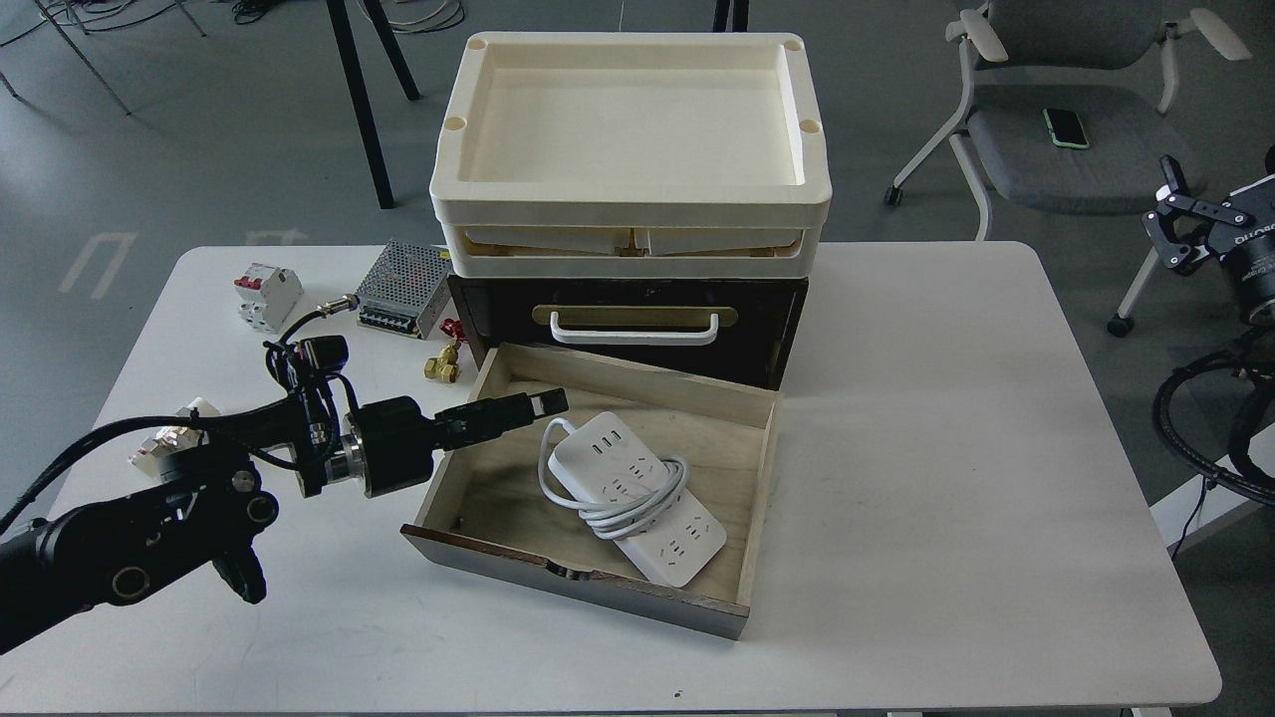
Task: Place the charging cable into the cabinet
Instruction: 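Lower the power strip into the wooden drawer and release it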
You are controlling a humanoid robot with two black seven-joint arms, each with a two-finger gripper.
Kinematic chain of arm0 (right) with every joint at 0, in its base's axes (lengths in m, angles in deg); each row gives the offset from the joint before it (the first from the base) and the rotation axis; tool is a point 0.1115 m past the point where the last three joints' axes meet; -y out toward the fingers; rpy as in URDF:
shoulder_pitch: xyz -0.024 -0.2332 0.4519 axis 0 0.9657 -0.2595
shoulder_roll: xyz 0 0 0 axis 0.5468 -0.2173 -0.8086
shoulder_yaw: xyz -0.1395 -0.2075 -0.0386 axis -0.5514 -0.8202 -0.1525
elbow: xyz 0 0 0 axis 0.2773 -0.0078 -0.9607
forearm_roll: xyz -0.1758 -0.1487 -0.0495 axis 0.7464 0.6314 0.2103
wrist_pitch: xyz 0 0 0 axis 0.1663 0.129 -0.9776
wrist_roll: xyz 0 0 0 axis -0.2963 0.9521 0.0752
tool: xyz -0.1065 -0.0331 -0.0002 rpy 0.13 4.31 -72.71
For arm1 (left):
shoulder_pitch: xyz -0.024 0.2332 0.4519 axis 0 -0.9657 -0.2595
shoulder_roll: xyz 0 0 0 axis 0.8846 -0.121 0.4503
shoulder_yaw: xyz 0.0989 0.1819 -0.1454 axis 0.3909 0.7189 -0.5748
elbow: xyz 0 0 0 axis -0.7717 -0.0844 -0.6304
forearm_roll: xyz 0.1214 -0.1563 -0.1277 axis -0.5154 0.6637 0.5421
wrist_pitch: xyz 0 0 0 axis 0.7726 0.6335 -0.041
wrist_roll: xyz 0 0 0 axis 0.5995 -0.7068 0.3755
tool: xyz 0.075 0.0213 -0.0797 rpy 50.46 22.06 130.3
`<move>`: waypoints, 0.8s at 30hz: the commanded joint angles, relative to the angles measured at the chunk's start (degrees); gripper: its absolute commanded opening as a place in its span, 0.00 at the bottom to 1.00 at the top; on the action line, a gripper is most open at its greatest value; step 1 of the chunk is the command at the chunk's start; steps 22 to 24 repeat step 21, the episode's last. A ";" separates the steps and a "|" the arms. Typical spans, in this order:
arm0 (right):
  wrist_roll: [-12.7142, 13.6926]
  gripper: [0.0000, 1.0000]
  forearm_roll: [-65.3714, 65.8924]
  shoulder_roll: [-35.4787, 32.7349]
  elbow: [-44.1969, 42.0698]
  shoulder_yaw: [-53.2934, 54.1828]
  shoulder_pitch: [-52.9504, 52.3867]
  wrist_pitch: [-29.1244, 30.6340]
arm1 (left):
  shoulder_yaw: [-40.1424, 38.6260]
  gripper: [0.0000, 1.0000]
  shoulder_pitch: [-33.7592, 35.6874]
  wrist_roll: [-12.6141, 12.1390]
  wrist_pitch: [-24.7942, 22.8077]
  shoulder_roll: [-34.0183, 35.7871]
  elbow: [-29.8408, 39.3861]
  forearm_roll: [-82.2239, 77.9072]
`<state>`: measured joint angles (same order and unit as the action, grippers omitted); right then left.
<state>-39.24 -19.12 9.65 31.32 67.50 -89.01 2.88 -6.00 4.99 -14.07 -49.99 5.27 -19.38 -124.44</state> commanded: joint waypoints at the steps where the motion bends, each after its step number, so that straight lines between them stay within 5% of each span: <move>1: 0.00 1.00 0.00 0.05 0.19 0.79 -0.01 0.09 | -6.60 0.93 -0.87 0.00 -0.19 7.65 2.98 6.21; 5: 0.00 1.00 0.09 0.14 0.71 0.97 -0.88 0.44 | -8.38 0.93 -1.67 0.00 -2.55 15.12 1.93 21.67; 8: 0.00 1.00 0.17 0.22 2.03 0.71 -2.64 0.97 | -9.25 0.93 -1.23 0.00 -13.07 18.82 -1.66 34.59; 12: 0.00 1.00 0.79 1.10 7.21 0.80 -3.96 1.81 | -18.10 0.94 -1.40 0.00 -13.07 18.04 -10.79 54.71; 17: 0.00 1.00 0.70 4.52 7.75 5.62 -4.84 1.81 | -23.50 0.94 1.13 0.00 -13.07 8.04 -25.03 71.53; 24: 0.00 1.00 0.61 4.71 7.83 6.51 -4.75 1.81 | -23.32 0.94 3.34 0.00 -13.07 4.33 -27.96 72.07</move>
